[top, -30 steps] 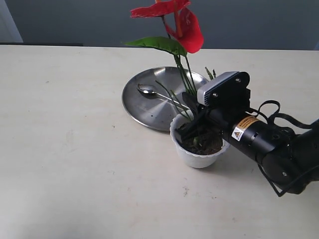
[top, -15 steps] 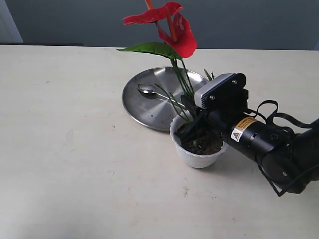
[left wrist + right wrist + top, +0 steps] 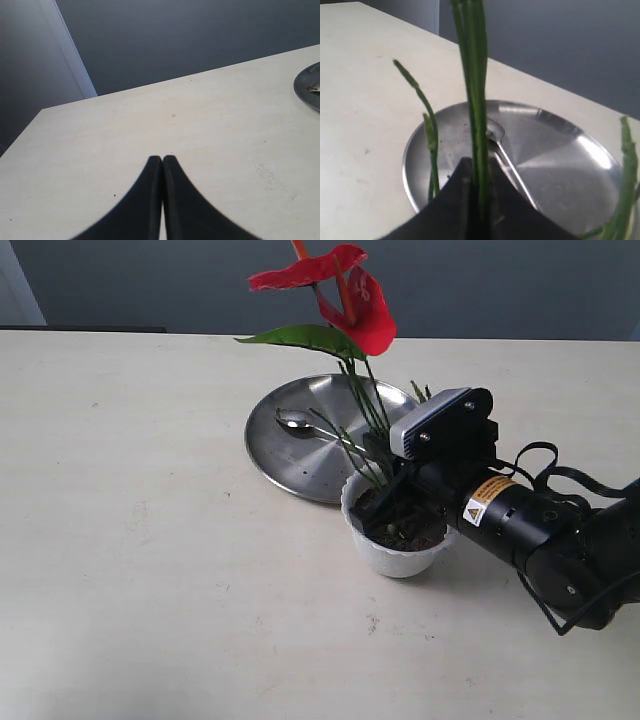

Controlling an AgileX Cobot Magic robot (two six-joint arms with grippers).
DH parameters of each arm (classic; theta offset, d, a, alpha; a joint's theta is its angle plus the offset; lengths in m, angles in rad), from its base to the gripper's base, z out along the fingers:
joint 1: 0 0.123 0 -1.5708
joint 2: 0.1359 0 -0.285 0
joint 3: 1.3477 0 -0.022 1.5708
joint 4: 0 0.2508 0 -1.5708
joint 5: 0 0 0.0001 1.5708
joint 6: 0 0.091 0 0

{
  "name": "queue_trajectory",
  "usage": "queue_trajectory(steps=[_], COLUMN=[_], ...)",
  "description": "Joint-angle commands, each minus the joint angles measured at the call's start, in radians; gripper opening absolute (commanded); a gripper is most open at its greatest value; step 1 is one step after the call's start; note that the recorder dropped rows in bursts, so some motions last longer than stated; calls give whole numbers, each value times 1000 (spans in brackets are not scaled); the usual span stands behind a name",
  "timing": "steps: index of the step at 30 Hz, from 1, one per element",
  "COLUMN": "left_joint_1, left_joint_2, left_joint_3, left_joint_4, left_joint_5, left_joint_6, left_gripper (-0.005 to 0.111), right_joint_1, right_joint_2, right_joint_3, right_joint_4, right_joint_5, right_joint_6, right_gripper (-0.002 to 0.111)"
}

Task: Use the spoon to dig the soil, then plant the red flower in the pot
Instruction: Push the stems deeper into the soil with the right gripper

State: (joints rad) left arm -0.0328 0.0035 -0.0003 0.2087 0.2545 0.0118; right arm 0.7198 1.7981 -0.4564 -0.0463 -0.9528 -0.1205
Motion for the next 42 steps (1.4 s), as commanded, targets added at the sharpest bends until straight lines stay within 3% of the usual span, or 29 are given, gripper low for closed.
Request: queue_trajectory(steps=[1,2,3,11,16,42], left_joint_1=[1,1,1,1,1,1], left_joint_2=[-4,-4,-4,-4,-4,-4], left_joint_3=[0,0,0,0,0,0], left_joint_4=[-5,-5,-5,-5,-5,-5], left_joint_5=[-11,-11,-11,-11,-11,-11], left_joint_6=[-1,-1,-1,-1,-1,-1], left_gripper=[0,0,0,0,0,0], right_joint_1=[-2,-2,-2,-2,-2,0], right_joint_2=[24,20,20,-11,-44,-129], right_joint_3=[26,26,26,45,53,72], right_joint_4=[-38,-40,-40,-51,-51,-7], right_joint_5=[186,186,187,198,203,225], right_joint_6=[2,6,8,8,8,8], right_gripper=[31,42,45,45,63,63])
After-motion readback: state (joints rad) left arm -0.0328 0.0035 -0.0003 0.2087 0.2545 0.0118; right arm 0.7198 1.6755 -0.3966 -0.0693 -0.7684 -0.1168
